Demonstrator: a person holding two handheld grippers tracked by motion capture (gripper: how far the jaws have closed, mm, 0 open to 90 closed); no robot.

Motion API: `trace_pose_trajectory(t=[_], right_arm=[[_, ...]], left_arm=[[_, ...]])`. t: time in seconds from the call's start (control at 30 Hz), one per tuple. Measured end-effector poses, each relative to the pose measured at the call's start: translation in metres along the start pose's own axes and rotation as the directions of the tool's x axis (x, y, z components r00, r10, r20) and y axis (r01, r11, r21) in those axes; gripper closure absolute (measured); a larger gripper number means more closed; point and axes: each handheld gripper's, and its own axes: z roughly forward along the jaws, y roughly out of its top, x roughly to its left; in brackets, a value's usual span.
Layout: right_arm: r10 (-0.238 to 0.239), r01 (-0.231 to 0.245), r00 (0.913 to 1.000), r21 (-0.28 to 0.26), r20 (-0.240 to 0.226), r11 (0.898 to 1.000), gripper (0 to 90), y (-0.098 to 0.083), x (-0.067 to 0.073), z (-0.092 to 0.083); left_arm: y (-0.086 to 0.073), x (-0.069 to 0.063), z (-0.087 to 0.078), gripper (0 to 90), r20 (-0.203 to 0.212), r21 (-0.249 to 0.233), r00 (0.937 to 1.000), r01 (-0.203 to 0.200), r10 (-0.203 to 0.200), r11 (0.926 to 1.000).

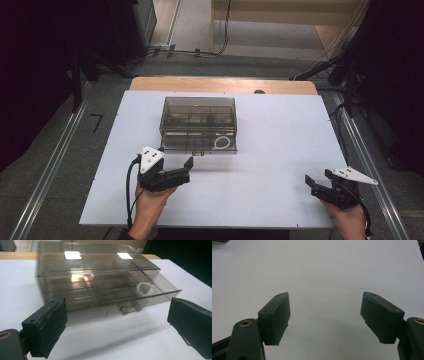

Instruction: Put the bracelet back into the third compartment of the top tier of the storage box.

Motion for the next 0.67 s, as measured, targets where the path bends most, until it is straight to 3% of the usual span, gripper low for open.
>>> trace_pose_trajectory(t=[0.13,0.27,0.33,0.37,0.4,0.57,0.67], right_arm=[[-0.002,0.002,1.0000,0.000,0.000,1.000,22.3,0.000,0.001,0.000],[-0.002,0.002,1.0000,0.000,0.001,1.000,22.3,0.000,0.000,-0.001],[0.001,-0.001,1.0000,0.000,0.002,1.000,22.3,0.000,0.000,-0.001],[0.002,-0.002,1.0000,0.001,0.004,1.000,22.3,-0.001,0.000,-0.002],[0.002,-0.002,1.0000,0.001,0.004,1.000,22.3,-0.001,0.000,-0.002],[-0.002,0.002,1.0000,-0.002,0.001,1.000,22.2,0.000,0.002,-0.002],[-0.004,0.004,1.0000,-0.002,-0.002,1.000,22.3,0.000,0.003,-0.002]], left_arm=[[-0.012,0.016,-0.014,2.9,-0.047,-0.009,0.9984,0.032,-0.032,0.9995],[-0.027,0.040,-0.032,2.9,-0.094,-0.001,0.9925,0.078,-0.078,0.9969],[-0.037,0.055,-0.042,2.9,-0.135,0.012,0.9862,0.098,-0.096,0.9951],[-0.047,0.068,-0.051,2.9,-0.171,0.035,0.9794,0.115,-0.107,0.9928],[-0.047,0.068,-0.051,2.9,-0.171,0.035,0.9794,0.115,-0.107,0.9928],[-0.063,0.094,-0.071,2.7,-0.241,0.054,0.9600,0.160,-0.142,0.9857],[-0.065,0.101,-0.076,2.7,-0.252,0.047,0.9538,0.180,-0.163,0.9825]])
